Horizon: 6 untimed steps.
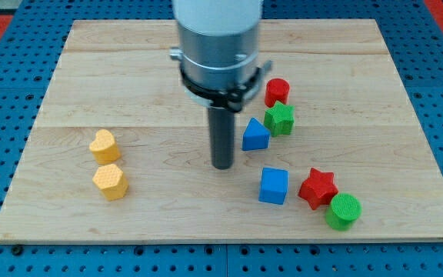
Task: Push the blue triangle parallel right to the yellow heart
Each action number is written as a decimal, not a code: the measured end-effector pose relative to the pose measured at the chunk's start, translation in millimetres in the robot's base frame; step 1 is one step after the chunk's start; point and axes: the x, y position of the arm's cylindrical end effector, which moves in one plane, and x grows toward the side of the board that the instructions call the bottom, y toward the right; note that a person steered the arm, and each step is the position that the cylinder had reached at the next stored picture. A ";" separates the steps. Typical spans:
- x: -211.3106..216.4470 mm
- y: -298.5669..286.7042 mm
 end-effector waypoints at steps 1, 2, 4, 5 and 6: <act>-14.4 67.9; -21.4 86.6; -74.5 -45.2; -54.9 -29.2; -42.4 44.6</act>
